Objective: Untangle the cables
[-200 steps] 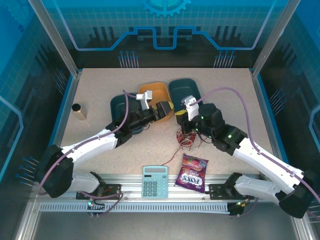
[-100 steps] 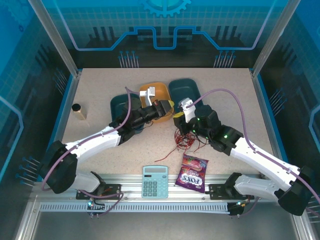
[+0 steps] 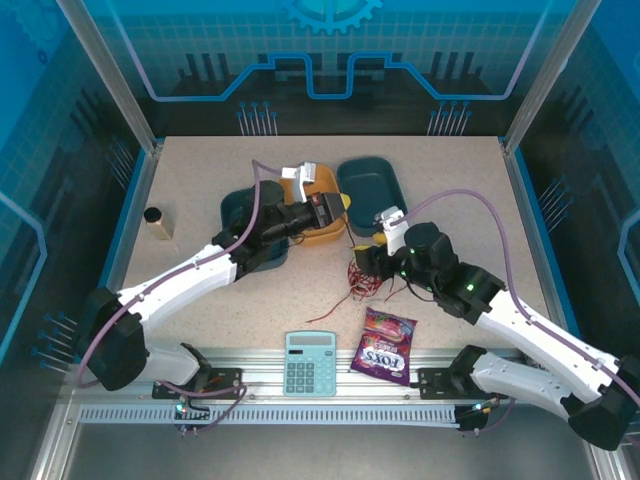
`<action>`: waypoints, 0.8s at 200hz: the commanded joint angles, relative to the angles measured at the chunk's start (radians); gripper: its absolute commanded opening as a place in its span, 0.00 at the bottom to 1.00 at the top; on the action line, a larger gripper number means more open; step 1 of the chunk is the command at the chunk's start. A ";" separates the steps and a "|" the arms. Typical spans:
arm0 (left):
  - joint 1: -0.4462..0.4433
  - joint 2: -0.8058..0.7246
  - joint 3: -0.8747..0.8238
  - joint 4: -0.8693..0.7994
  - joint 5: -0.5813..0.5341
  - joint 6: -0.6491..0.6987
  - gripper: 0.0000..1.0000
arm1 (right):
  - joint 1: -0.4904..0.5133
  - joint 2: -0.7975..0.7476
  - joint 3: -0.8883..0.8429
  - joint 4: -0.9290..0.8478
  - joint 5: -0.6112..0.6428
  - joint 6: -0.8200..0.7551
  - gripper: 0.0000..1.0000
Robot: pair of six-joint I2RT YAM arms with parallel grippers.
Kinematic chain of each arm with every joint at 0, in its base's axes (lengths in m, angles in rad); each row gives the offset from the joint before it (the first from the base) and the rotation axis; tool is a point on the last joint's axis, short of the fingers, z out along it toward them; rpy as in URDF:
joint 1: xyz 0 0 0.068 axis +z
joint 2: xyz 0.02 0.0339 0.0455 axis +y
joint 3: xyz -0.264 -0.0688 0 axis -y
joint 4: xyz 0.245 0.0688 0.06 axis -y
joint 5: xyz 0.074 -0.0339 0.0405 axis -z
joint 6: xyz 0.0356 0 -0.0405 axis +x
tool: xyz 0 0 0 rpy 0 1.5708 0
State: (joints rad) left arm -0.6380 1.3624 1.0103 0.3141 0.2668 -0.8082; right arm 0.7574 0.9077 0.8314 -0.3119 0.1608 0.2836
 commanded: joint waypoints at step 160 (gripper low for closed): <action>-0.001 -0.104 0.203 -0.145 0.136 0.170 0.00 | -0.051 0.168 -0.236 0.190 0.066 0.152 0.61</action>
State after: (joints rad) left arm -0.6380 1.3159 1.1603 0.1841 0.3744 -0.6895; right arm 0.7250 1.0698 0.6170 -0.1684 0.1802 0.3862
